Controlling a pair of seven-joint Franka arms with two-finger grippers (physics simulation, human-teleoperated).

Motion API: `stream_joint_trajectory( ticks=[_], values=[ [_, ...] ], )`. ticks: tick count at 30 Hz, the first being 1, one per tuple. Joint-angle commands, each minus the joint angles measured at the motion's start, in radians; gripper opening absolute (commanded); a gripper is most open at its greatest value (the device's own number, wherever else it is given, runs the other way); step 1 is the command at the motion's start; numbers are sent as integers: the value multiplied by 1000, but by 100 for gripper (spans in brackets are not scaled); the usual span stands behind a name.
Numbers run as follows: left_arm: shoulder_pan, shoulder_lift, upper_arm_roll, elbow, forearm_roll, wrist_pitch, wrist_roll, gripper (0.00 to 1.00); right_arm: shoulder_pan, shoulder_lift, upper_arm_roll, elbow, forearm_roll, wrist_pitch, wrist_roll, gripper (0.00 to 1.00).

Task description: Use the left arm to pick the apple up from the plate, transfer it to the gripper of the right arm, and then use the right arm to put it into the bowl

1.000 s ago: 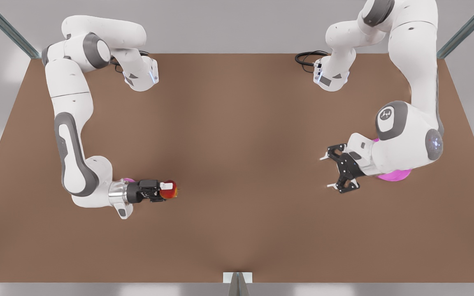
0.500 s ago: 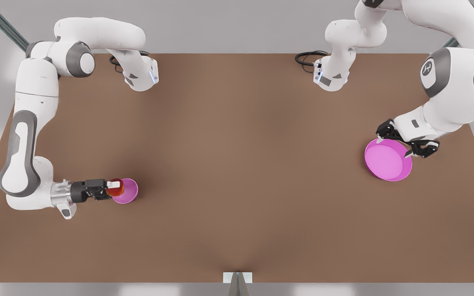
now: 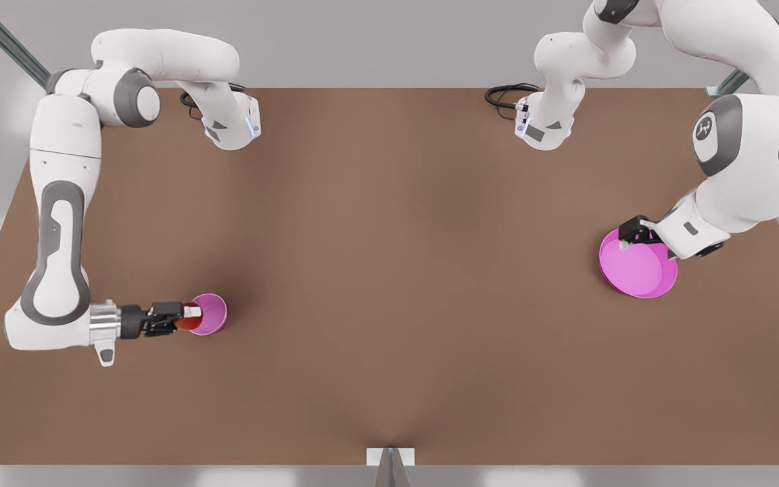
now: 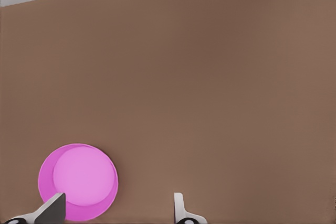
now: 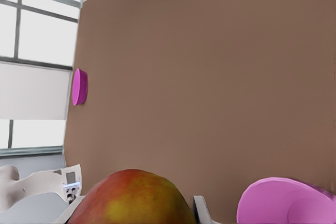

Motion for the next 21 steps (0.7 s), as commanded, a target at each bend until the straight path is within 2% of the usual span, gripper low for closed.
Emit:
stream_joint_trajectory(
  ticks=[1, 8, 21],
  values=[
    [0, -1, 0, 0, 1, -6, -232, 100, 3, 0, 1, 0, -51, 136, 4, 75],
    [0, 7, 0, 0, 1, -3, -232, 100, 5, 0, 1, -13, -152, 161, 4, 75],
    [-2, 7, 0, 0, 0, -5, -248, 100, 3, -2, 5, -91, -197, 92, -126, 76]
  ],
)
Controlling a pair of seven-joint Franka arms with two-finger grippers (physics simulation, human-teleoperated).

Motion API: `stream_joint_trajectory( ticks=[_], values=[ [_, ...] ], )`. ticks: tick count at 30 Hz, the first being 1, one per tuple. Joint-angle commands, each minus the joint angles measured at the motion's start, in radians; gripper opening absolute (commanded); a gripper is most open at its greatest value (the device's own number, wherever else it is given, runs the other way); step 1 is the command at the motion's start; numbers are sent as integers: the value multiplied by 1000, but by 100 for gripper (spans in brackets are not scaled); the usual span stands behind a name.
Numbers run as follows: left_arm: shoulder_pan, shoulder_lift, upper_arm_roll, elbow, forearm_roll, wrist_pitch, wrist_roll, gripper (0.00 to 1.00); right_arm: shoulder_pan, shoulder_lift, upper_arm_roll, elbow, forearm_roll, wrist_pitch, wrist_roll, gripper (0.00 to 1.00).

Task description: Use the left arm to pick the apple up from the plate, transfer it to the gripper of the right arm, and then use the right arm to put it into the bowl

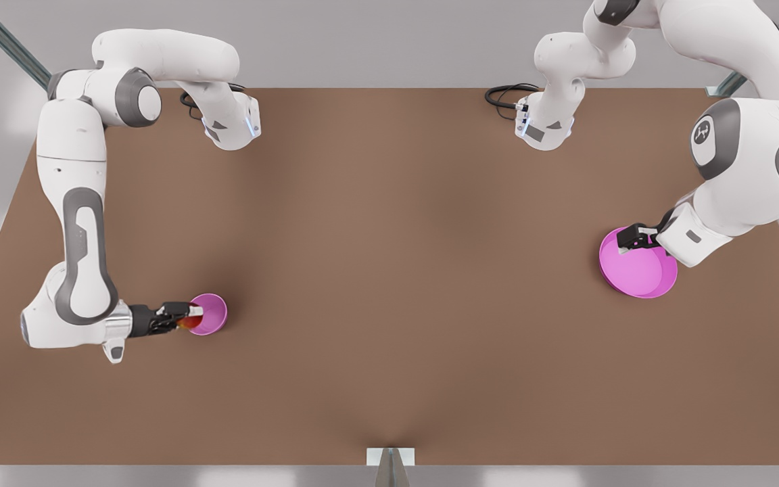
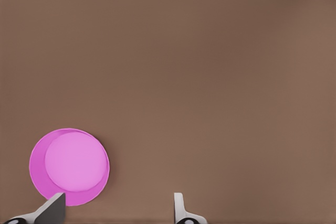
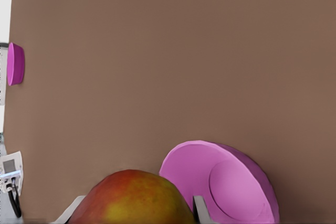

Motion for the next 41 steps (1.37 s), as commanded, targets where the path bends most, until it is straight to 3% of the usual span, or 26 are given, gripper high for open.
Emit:
stream_joint_trajectory(
  ticks=[1, 14, 15, 17, 21, 23, 27, 29, 31, 32, 33, 41],
  values=[
    [0, 0, 0, 0, 0, 1, -83, 100, 0, -1, 0, -5, -10, -27, -92, 76],
    [-2, 0, -2, 1, 2, 5, -83, 100, 14, -1, -8, -12, -145, 35, -41, 77],
    [-2, 0, -2, 1, 2, 5, -83, 100, 14, -1, -8, -12, -145, 35, -40, 78],
    [0, 0, -2, 1, 2, 4, -81, 100, 14, -3, -8, -12, -145, 33, -37, 100],
    [-2, -2, -2, 1, 0, -1, -83, 100, 17, -8, -6, -11, -145, 29, -29, 100],
    [-2, -2, -2, 0, 0, -1, -83, 100, 23, -87, 12, 6, -197, -13, 89, 100],
    [1, 6, -2, 1, 2, 12, -42, 100, 43, -458, 228, 49, -725, -65, 596, 100],
    [14, 2, 0, 1, -4, 13, 75, 100, 35, -512, 265, 47, -759, -89, 669, 100],
    [38, -29, -2, -15, -26, 15, 116, 100, 92, -615, 195, 9, -737, -131, 686, 100],
    [35, -31, -3, -14, -23, 13, 116, 100, 233, -644, 32, -29, -737, -106, 706, 100],
    [29, -29, -5, -14, -11, 16, 116, 100, 294, -641, -40, -31, -704, -106, 716, 100],
    [23, -25, -6, -9, 9, 38, 113, 100, 287, -590, -46, -3, -647, -111, 842, 100]
  ],
)
